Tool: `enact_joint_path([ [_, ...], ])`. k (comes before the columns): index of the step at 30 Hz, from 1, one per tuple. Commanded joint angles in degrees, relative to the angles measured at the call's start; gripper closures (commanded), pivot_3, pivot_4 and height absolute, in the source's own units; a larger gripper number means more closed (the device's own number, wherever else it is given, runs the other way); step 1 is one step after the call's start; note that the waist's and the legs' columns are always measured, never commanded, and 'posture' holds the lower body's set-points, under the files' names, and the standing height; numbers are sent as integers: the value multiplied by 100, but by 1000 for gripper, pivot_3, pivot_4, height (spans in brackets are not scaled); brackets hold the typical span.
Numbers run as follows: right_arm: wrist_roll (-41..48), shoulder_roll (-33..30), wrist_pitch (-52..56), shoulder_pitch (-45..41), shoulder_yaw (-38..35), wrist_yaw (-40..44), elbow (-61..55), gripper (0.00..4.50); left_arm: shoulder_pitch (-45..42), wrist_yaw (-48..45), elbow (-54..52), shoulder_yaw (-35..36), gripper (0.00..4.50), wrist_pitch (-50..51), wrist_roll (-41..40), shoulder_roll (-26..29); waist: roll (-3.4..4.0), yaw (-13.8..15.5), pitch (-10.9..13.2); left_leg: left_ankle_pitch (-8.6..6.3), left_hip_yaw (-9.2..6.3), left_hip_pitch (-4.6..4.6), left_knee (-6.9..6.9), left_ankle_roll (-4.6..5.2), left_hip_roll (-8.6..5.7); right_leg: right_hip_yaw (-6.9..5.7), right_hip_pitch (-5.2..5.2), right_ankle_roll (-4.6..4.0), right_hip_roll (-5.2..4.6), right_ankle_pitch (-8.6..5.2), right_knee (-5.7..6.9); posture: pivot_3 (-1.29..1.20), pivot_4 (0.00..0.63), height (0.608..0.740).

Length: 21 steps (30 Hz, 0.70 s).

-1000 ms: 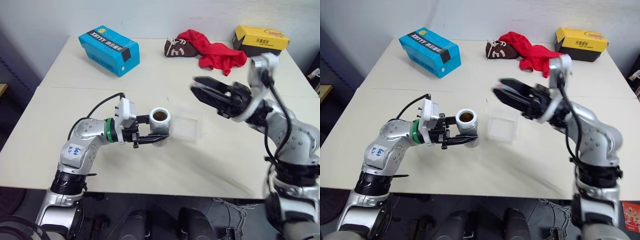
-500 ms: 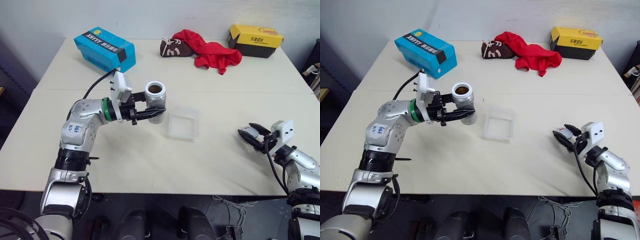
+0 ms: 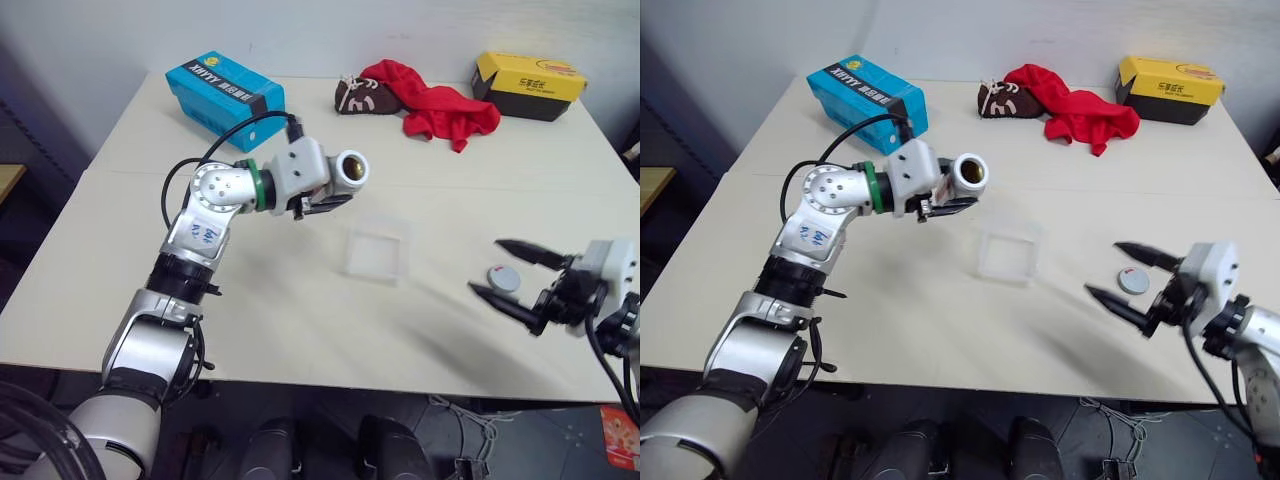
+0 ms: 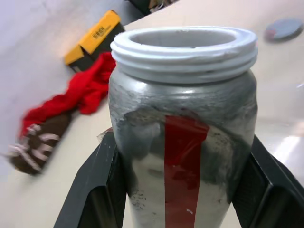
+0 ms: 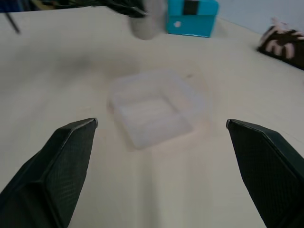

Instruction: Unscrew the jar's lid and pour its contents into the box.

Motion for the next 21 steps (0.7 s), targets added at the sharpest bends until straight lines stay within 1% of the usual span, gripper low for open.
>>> enact_joint_path([
  [1,115,45,170,154,-257,-228,-380,50,-498,1535,668,-601,2187,-1461,1563,47,0,56,0,-3,3,-1,0,6,-1,2,0,6,-1,6,-8,0,150,740],
  [3,20,147,134,292,-293,-333,-410,50,-791,2395,1102,-852,2187,-1705,2187,-71,-1,89,1,-7,7,-10,1,17,-2,2,-1,11,-2,21,-28,0,150,740],
  [7,-124,321,64,541,-353,-489,-442,50,-1241,4341,1550,-1491,2187,-2340,3582,-136,-3,139,2,-17,3,-26,2,36,-8,0,-7,19,-6,28,-37,0,150,740],
  [8,-157,343,48,584,-371,-522,-450,50,-1324,4815,1618,-1642,2187,-2385,3904,-118,-3,140,2,-20,4,-29,2,40,-10,-1,-8,19,-7,28,-39,0,150,740],
  [9,-172,390,43,637,-407,-577,-457,50,-1444,5441,1631,-2009,2187,-2327,4534,-40,-3,144,2,-22,5,-31,2,42,-12,0,-10,19,-7,28,-40,0,150,740],
  [10,-191,425,30,687,-438,-614,-465,50,-1534,5926,1706,-2258,2187,-2282,4948,-16,-4,152,2,-24,4,-35,2,45,-13,-1,-12,20,-7,29,-41,0,150,740],
  [12,-203,499,16,760,-491,-681,-487,50,-1676,6680,1891,-2626,2187,-2102,5524,-38,-4,165,2,-26,5,-42,2,47,-16,-4,-15,22,-6,30,-45,0,150,740],
  [15,-163,615,8,843,-550,-792,-554,50,-1846,7664,2212,-3080,2187,-1694,6160,-177,-6,177,4,-25,5,-44,2,49,-14,-5,-17,23,-4,30,-46,0,150,740],
  [16,-130,660,18,859,-566,-843,-580,50,-1865,8082,2260,-3239,2187,-1387,6431,-229,-7,177,4,-25,5,-45,2,49,-14,-5,-17,24,-4,30,-46,0,150,740],
  [18,-70,747,41,877,-596,-949,-630,50,-1945,8429,2469,-3427,2187,-1221,6635,-356,-9,181,5,-23,5,-52,5,52,-13,-3,-25,24,-5,30,-43,0,150,740],
  [21,-42,834,80,930,-642,-1053,-702,50,-2016,8870,2691,-3716,2187,-981,6917,-505,-13,204,5,-17,7,-94,18,56,-15,1,-67,29,-8,32,-29,0,150,740],
])
